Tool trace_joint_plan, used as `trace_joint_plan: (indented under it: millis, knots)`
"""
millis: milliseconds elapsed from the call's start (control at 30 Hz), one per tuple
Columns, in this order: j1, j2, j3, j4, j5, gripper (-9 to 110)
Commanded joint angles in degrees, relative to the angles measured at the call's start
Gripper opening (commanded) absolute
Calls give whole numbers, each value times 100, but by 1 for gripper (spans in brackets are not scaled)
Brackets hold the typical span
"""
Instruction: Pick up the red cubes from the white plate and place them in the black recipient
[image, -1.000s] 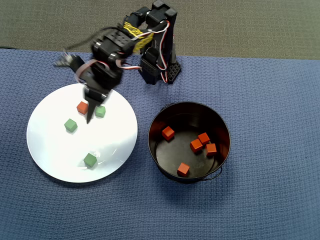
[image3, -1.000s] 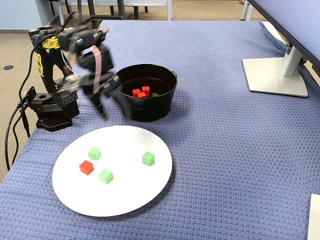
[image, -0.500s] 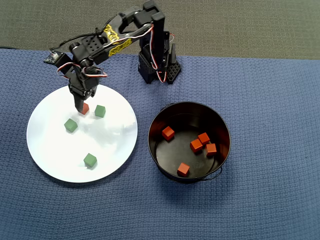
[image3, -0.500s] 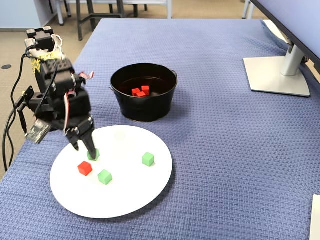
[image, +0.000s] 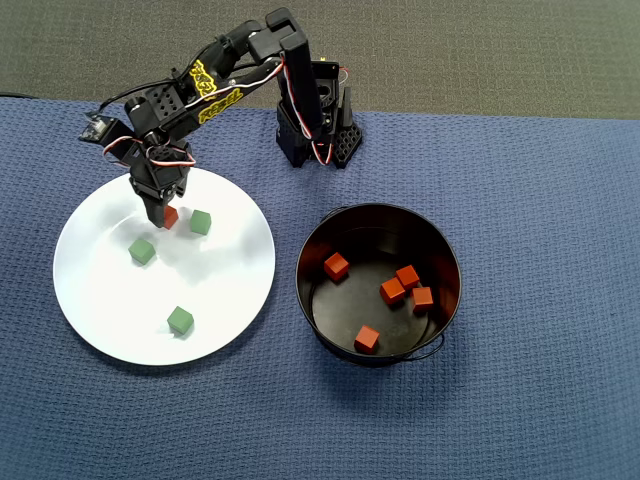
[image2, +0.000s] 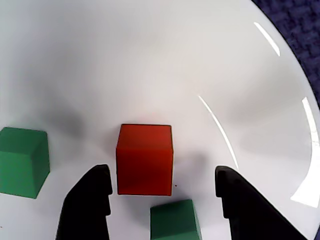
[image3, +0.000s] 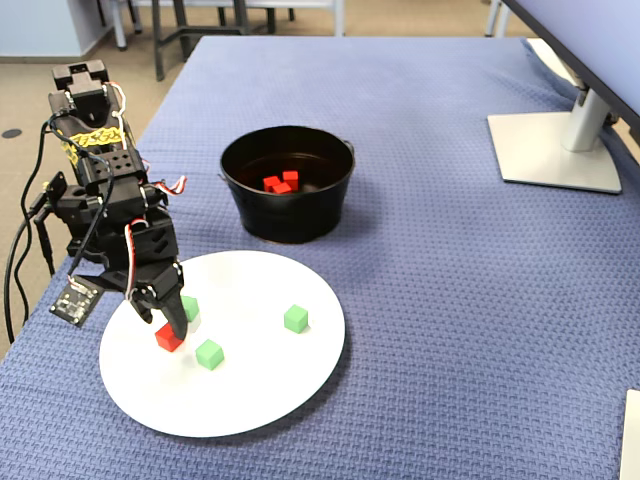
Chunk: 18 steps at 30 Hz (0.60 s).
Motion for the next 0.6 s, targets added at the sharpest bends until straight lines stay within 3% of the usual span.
trace_joint_plan:
  millis: [0,400,567]
  knots:
    - [88,-44,-492,-132,-97,14]
    - [114,-316,-756,-176,-53,14]
    - [132,-316,-773,-211,18,0]
